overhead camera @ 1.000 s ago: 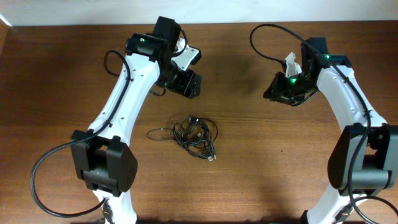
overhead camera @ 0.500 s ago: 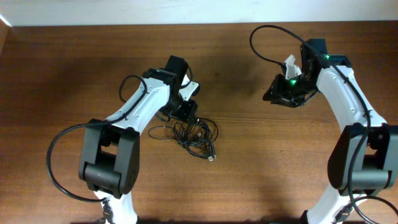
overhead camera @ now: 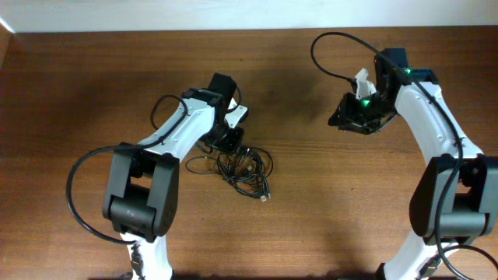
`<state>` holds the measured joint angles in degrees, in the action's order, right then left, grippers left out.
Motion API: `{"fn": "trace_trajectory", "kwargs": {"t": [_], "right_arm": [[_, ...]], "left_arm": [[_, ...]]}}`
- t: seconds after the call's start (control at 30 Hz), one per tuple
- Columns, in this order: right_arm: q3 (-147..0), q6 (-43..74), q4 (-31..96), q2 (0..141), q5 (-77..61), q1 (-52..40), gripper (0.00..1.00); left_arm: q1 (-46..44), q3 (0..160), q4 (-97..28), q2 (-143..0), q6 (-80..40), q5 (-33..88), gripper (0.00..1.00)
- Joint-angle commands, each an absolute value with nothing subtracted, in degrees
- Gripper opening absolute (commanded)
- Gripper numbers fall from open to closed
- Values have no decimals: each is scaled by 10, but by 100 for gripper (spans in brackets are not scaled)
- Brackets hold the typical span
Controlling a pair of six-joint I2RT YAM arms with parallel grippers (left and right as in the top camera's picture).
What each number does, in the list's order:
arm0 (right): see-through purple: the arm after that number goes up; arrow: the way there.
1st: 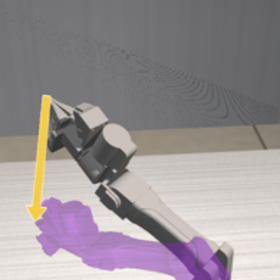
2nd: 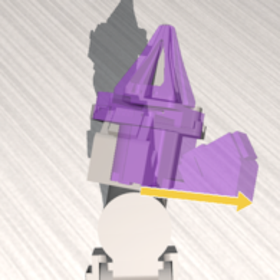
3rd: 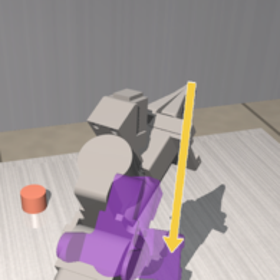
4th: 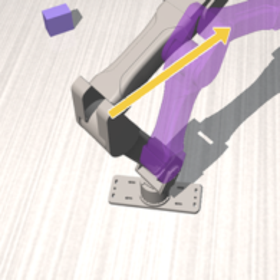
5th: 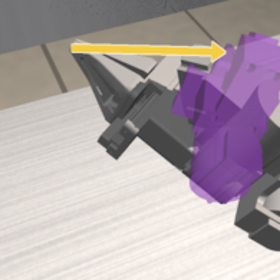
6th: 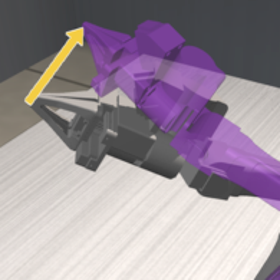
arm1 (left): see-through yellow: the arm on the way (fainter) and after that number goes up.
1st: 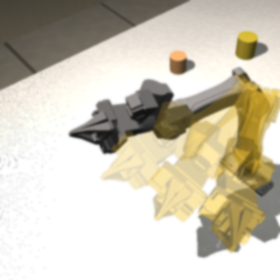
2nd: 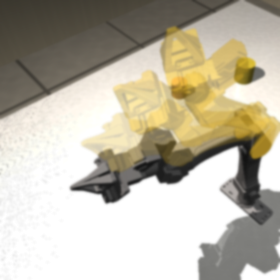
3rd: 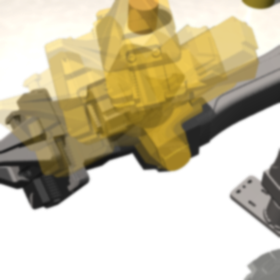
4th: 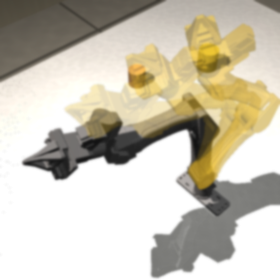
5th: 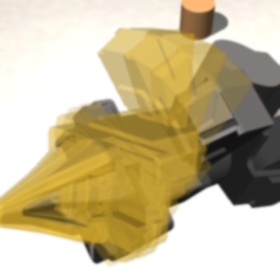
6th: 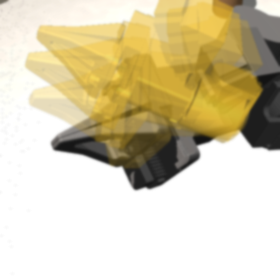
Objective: Untangle cables
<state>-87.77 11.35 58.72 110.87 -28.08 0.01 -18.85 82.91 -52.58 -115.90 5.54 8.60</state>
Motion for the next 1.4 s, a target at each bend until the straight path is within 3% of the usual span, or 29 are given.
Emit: {"fn": "trace_trajectory", "kwargs": {"t": [0.0,0.07,0.17,0.37,0.57,0.9,1.27,1.33,1.37], "right_arm": [[-874,107,587,1110,-274,-4,31],[-874,107,588,1110,-274,-4,31],[-874,107,585,1110,-290,-14,31],[-874,103,546,1110,-380,-67,31],[-874,132,490,1110,-451,-79,35],[-874,261,380,1110,-440,-109,36],[-874,274,381,1110,-350,-131,36],[-874,312,379,1110,-325,-135,35],[-874,326,371,1110,-325,-135,28]], "left_arm": [[-189,824,-520,-1178,60,96,28],[-189,824,-512,-1182,60,96,20],[-189,825,-495,-1182,47,97,0],[-173,971,-535,-1159,32,323,0],[-173,1088,-597,-1156,32,453,0],[-173,1093,-574,-1156,0,541,0],[-154,1093,-488,-1156,-53,697,0],[-152,1093,-479,-1156,-63,706,0],[-152,1093,-474,-1156,-62,721,0]]}}
